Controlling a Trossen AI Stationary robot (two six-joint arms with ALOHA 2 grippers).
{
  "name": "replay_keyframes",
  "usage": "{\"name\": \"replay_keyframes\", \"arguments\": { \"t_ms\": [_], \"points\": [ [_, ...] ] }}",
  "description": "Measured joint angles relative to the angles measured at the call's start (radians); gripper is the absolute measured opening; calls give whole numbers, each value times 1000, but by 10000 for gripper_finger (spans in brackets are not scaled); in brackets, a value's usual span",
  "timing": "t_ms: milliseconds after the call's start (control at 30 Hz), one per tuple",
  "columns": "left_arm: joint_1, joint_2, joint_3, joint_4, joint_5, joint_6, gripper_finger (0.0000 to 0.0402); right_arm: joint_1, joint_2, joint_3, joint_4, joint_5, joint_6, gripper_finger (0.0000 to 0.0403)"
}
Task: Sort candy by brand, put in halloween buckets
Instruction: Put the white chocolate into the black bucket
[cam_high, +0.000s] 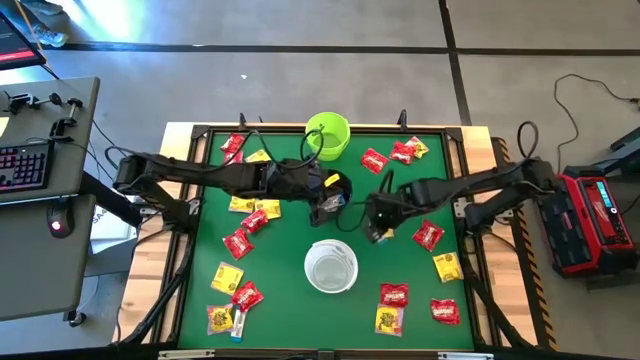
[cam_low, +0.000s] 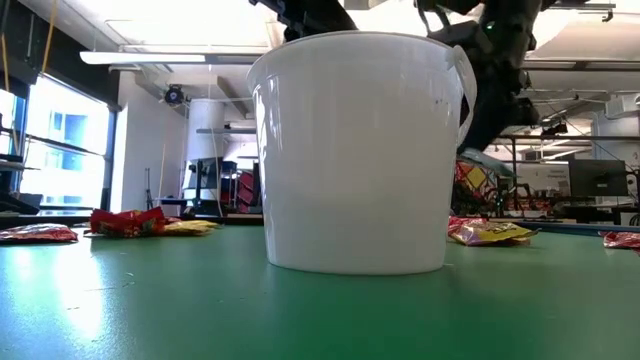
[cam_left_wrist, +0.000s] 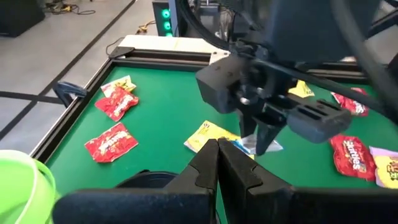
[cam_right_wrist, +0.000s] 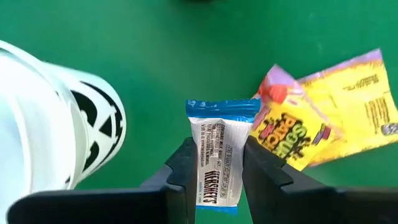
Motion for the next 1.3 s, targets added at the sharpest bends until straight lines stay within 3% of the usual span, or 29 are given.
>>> {"name": "replay_keyframes", "arguments": {
  "t_ms": [133,367,600,900,1133,1300],
  "points": [
    [0,-36,-35,20,-11,-9,0,-29,-26,0,33,0,-24,78],
    [4,-211,-324,250,-4,-108,0,-84,-49,0,149,-5,-68,78],
    [3,-410,-473,206,-4,-122,0,-160,-44,23,291,-40,-124,78],
    [-7,-589,-511,35,48,-123,0,-265,154,343,115,-43,-356,78],
    [-37,-652,-511,-90,100,-137,0,-309,385,619,-73,-50,-534,78],
    [-68,-671,-512,-144,98,-148,0,-318,504,724,-161,-56,-605,78]
  ]
}}
